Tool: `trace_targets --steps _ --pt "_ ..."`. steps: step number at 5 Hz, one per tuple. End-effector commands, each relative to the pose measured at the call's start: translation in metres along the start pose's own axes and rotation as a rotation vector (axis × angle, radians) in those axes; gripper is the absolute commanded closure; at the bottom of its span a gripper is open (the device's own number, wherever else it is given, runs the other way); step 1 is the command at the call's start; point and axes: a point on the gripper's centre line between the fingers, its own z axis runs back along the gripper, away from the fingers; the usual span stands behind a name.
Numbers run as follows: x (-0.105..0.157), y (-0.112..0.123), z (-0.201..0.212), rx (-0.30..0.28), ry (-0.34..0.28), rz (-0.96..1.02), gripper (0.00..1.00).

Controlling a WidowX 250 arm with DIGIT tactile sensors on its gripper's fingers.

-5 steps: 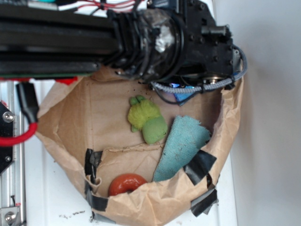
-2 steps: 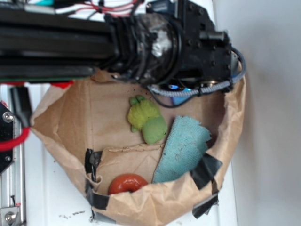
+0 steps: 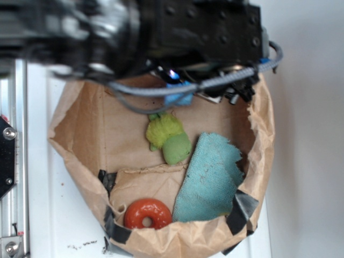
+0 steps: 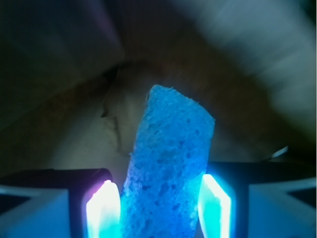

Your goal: Grab the blue sponge.

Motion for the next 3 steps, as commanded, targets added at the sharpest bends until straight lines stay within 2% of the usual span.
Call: trace_targets --steps 1,2,3 --pt "0.004 0.014 0.077 -0.098 -0.032 -0.328 1.0" --pt "-0.002 0.009 0.098 -0.126 -0.052 -0.312 1.0" --pt "-0.008 0.004 0.113 -0.167 -0.004 -0.334 1.0"
